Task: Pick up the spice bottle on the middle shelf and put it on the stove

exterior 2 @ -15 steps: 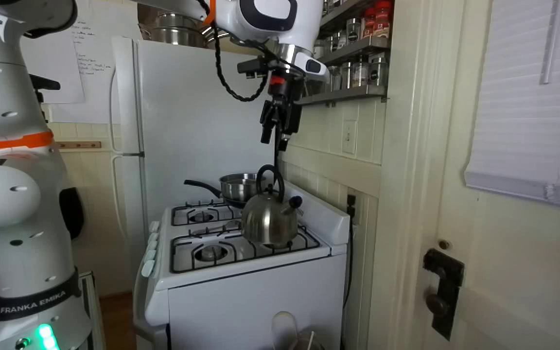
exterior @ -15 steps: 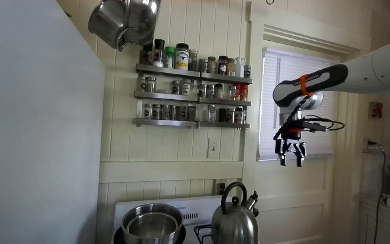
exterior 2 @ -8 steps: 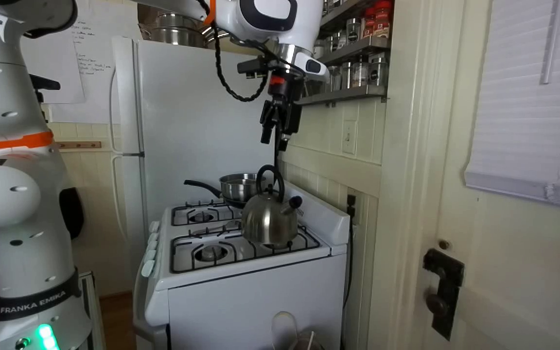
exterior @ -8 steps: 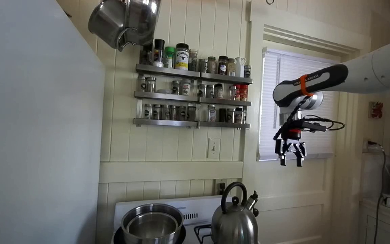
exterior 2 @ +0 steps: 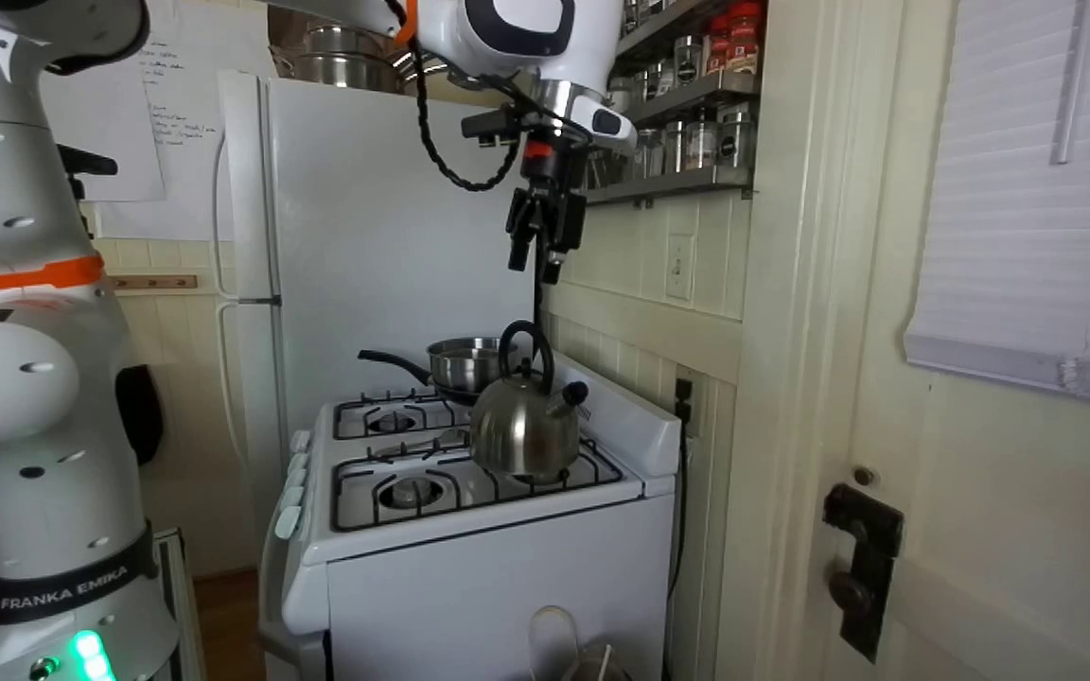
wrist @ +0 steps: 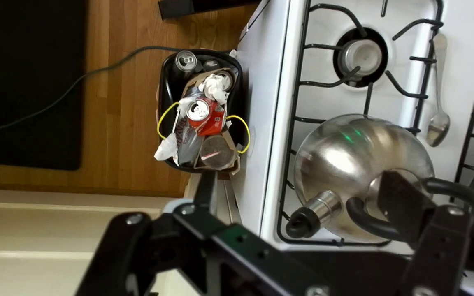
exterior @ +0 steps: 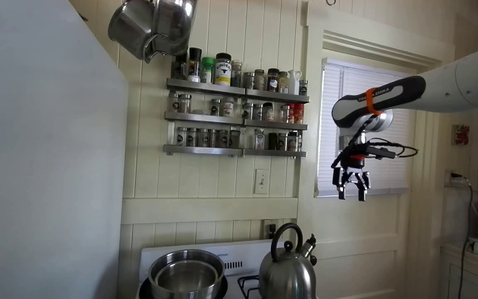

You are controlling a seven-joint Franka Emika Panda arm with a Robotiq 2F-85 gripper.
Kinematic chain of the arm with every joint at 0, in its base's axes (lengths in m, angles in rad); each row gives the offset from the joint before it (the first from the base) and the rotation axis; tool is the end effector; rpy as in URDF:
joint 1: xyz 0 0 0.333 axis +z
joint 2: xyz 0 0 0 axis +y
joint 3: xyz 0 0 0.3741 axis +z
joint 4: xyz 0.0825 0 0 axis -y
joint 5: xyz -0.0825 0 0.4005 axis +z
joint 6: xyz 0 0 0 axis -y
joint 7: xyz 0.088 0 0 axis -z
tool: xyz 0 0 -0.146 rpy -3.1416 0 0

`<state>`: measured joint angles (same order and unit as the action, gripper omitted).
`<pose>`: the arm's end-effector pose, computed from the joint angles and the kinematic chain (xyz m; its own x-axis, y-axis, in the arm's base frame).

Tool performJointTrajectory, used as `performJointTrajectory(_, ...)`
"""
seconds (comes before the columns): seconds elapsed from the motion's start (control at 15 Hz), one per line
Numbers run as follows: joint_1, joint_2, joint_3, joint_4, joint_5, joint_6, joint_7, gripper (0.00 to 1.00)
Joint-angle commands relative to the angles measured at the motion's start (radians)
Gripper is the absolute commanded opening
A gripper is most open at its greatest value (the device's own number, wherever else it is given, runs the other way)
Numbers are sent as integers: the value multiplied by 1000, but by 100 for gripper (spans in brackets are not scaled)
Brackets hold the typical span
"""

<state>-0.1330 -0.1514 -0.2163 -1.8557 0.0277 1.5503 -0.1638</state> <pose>0.4674 -0.1733 0.5843 0.9742 -0.1732 -0.1449 -0.1866 -0.9788 -0.0845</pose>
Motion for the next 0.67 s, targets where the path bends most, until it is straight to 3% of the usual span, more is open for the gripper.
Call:
performJointTrajectory(0.0,23,-10,57,95,43,-14,88,100)
performJointTrajectory(0.27,47,-19,120,220,35,40,188,100)
performJointTrajectory(0.6,54,-47,163,275,-10,249,272,100)
